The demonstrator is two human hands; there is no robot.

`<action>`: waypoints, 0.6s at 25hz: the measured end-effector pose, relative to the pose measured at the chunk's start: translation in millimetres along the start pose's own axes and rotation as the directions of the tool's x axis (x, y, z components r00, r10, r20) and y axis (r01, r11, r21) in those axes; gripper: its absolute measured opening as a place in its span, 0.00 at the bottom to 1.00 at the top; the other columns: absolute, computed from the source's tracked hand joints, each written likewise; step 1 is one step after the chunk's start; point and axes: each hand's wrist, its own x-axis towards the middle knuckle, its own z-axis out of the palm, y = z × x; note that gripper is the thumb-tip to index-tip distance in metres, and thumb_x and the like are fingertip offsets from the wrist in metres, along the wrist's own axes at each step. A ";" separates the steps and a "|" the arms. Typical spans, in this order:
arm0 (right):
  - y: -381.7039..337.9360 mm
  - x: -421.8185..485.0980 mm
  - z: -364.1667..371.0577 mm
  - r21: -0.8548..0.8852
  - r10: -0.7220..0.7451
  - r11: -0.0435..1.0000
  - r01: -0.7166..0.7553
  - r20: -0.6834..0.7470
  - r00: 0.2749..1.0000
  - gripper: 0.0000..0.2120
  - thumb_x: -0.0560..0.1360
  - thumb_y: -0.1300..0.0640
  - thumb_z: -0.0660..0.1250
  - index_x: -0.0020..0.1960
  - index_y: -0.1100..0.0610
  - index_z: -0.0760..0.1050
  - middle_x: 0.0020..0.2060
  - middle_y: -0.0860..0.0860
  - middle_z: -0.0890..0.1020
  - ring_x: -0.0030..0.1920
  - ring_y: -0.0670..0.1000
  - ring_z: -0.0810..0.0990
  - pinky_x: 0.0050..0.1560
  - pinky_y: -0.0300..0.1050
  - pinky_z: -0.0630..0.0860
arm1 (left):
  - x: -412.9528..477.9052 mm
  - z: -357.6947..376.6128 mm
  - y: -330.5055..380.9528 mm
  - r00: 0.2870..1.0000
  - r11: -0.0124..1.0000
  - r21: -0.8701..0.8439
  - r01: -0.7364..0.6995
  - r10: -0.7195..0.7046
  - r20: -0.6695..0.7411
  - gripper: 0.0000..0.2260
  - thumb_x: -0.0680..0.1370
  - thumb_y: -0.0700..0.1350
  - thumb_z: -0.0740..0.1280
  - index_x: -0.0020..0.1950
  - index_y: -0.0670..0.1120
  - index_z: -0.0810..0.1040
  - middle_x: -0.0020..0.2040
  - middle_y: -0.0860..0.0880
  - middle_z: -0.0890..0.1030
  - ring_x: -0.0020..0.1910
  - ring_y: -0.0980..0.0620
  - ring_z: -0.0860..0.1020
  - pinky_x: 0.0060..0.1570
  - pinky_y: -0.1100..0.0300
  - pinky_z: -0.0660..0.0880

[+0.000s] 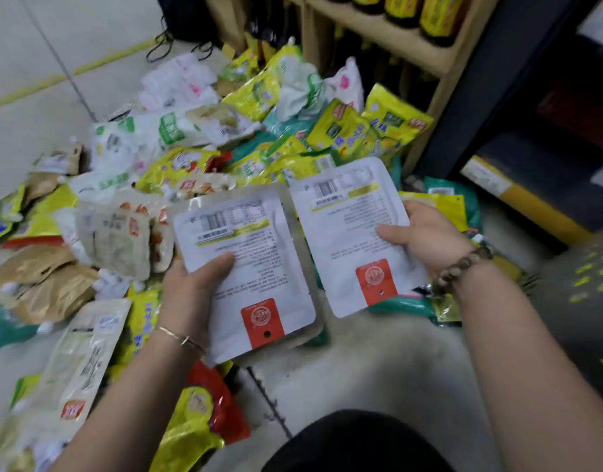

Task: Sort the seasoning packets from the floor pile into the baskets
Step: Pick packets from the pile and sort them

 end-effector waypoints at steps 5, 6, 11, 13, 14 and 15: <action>-59.7 -5.1 -49.3 0.035 -0.200 0.978 0.204 -0.088 0.976 0.12 0.73 0.67 0.66 0.46 0.50 0.73 0.45 0.49 0.82 0.42 0.49 0.83 0.43 0.46 0.81 | 0.6 51.9 45.5 0.978 0.979 0.045 -0.198 0.195 0.071 0.08 0.76 0.35 0.64 0.50 0.44 0.79 0.41 0.51 0.85 0.40 0.50 0.83 0.37 0.56 0.80; -68.7 -10.7 -58.4 0.049 -0.236 0.969 0.242 -0.104 0.966 0.14 0.74 0.67 0.66 0.47 0.48 0.73 0.45 0.47 0.82 0.42 0.47 0.83 0.42 0.44 0.81 | -0.7 62.4 55.4 0.970 0.971 0.050 -0.234 0.230 0.076 0.07 0.76 0.35 0.64 0.49 0.45 0.79 0.41 0.52 0.85 0.39 0.51 0.83 0.37 0.57 0.80; -92.5 -44.5 -105.0 0.004 -0.336 0.935 0.356 -0.315 0.887 0.15 0.73 0.66 0.67 0.47 0.45 0.73 0.51 0.49 0.82 0.48 0.50 0.82 0.49 0.50 0.78 | -17.2 118.7 90.4 0.923 0.938 -0.004 -0.348 0.343 0.176 0.05 0.74 0.38 0.67 0.47 0.46 0.79 0.39 0.54 0.85 0.37 0.55 0.83 0.33 0.61 0.79; -90.9 -61.9 -123.3 0.010 -0.359 0.917 0.399 -0.417 0.835 0.15 0.73 0.66 0.67 0.47 0.45 0.73 0.52 0.50 0.82 0.48 0.49 0.82 0.49 0.48 0.78 | -27.8 145.0 95.3 0.904 0.936 -0.033 -0.351 0.348 0.247 0.08 0.68 0.43 0.70 0.46 0.46 0.80 0.41 0.53 0.85 0.39 0.53 0.83 0.34 0.60 0.79; -88.3 -71.1 -133.0 0.012 -0.364 0.910 0.415 -0.458 0.811 0.15 0.73 0.66 0.67 0.48 0.45 0.74 0.51 0.49 0.83 0.48 0.48 0.82 0.48 0.47 0.79 | -33.0 159.3 96.3 0.894 0.937 -0.041 -0.347 0.344 0.287 0.11 0.66 0.45 0.70 0.47 0.46 0.81 0.42 0.52 0.85 0.40 0.51 0.83 0.35 0.59 0.79; -84.7 -80.3 -142.4 0.025 -0.362 0.903 0.429 -0.493 0.791 0.15 0.74 0.67 0.66 0.47 0.46 0.74 0.48 0.46 0.84 0.46 0.47 0.83 0.45 0.44 0.79 | -38.3 172.6 96.6 0.881 0.937 -0.047 -0.347 0.342 0.328 0.12 0.65 0.45 0.71 0.47 0.46 0.81 0.42 0.51 0.85 0.40 0.50 0.83 0.36 0.58 0.79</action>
